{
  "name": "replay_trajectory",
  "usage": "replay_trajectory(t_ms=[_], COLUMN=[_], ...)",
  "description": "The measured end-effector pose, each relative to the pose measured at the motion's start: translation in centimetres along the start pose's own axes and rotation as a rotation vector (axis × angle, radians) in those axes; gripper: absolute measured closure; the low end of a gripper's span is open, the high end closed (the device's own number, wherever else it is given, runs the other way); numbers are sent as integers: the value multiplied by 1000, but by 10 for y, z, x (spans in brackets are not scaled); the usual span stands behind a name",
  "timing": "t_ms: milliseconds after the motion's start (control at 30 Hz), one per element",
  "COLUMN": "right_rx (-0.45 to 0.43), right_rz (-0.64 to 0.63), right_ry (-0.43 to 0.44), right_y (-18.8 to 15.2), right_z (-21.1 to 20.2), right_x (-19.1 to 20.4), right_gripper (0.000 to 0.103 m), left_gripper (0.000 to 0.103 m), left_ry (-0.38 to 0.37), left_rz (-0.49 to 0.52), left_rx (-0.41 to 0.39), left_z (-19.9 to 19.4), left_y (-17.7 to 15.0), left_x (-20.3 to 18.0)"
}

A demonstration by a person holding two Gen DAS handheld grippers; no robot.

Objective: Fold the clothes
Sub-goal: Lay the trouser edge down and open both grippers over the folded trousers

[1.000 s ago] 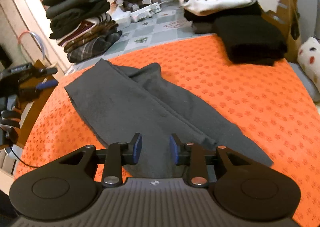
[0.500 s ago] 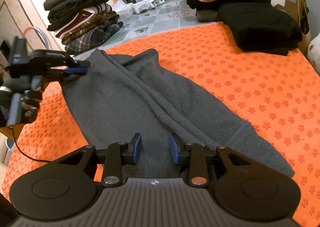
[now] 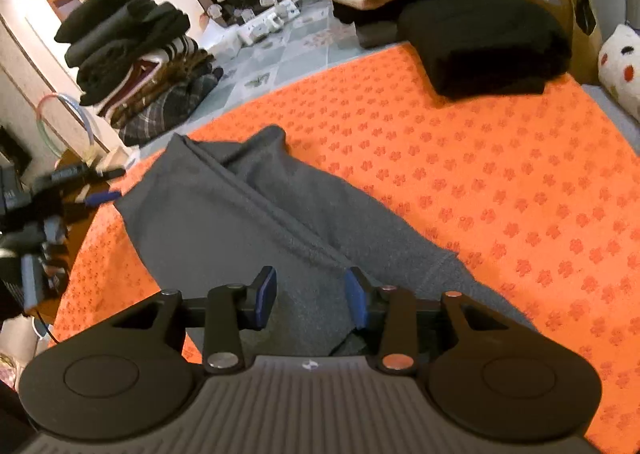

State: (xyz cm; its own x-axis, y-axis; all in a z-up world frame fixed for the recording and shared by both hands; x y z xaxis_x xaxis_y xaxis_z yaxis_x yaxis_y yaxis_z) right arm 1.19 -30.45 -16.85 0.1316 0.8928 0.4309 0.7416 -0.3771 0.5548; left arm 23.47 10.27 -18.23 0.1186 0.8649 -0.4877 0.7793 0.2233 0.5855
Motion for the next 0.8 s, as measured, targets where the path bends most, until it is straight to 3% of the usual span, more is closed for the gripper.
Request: replay_trajectory(t_ms=[133, 300, 367, 633, 800], right_rx=[-16, -1, 26, 34, 10], right_rz=[-15, -47, -52, 51, 45], right_ry=[-53, -145, -176, -123, -117], right_y=[-1, -9, -15, -47, -56], right_z=[-20, -41, -45, -57, -64], right_x=[-8, -30, -44, -61, -51], right_gripper=[52, 38, 37, 34, 34], left_gripper=[45, 42, 41, 34, 31], left_ry=[36, 15, -5, -46, 14], left_rz=[-11, 23, 38, 203, 125], left_rx=[6, -2, -3, 17, -5], left_z=[-1, -17, -26, -60, -65], left_y=[-8, -18, -24, -58, -65], left_x=[8, -8, -18, -59, -43])
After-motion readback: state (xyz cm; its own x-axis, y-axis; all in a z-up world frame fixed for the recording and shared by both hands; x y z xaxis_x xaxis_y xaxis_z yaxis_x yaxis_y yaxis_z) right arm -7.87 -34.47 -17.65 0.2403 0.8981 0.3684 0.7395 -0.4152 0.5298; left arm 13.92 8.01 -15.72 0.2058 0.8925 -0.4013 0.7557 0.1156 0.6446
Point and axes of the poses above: each gripper's, at about its wrist camera, not at the fingertips, and z roughly the way its jaws point, x to its left, y to its top, the point moved 4 cm from there along z, roughly the way its jaws point, and after that the axes turned 2 degrees about x, right-handed, at the moved point
